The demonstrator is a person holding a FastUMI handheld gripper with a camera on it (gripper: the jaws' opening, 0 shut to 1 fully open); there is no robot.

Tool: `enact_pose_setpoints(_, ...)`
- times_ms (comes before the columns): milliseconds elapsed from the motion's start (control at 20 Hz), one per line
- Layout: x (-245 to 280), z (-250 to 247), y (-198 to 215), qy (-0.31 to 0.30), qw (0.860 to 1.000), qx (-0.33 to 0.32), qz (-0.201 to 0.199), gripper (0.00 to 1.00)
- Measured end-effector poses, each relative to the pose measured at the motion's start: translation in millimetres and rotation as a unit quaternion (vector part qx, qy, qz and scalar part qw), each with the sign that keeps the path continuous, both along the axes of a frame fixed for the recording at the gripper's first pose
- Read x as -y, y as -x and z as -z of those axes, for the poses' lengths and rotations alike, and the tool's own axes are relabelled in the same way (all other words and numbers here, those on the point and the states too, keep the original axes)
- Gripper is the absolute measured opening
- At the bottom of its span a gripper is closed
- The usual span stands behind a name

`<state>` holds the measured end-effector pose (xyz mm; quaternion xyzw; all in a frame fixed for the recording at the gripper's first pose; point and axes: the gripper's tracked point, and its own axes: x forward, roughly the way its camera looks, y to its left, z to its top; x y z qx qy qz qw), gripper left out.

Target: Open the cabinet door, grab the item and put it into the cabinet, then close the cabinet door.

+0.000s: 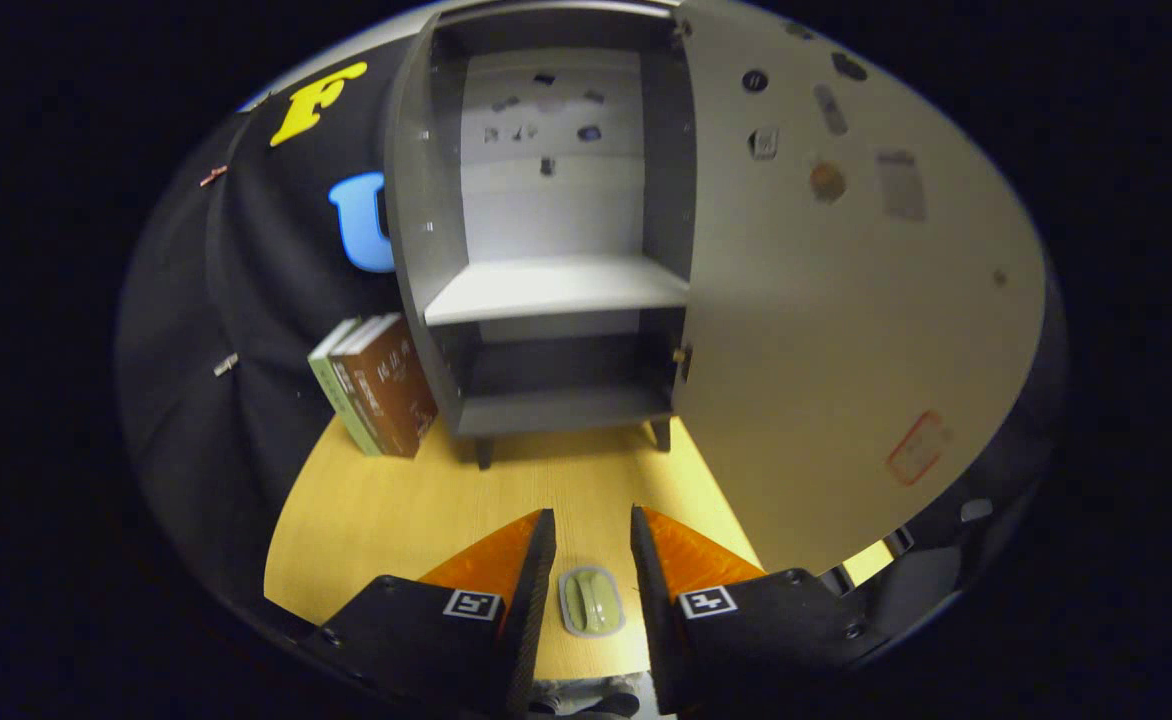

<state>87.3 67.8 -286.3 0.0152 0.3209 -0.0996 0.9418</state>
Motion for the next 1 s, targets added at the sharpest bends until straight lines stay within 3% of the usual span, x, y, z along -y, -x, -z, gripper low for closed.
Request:
enact_pose_setpoints(350, 3.7, 162.5, 0.6, -0.057, 0.981, -0.187, -0.006, 0.48)
enact_pose_setpoints(550, 12.3, 218.9, 15.8, -0.069, 0.964, -0.258, -0.008, 0.44)
enact_pose_setpoints(1000, 12.9, 262.6, 33.0, -0.046, 0.944, -0.324, -0.037, 0.44)
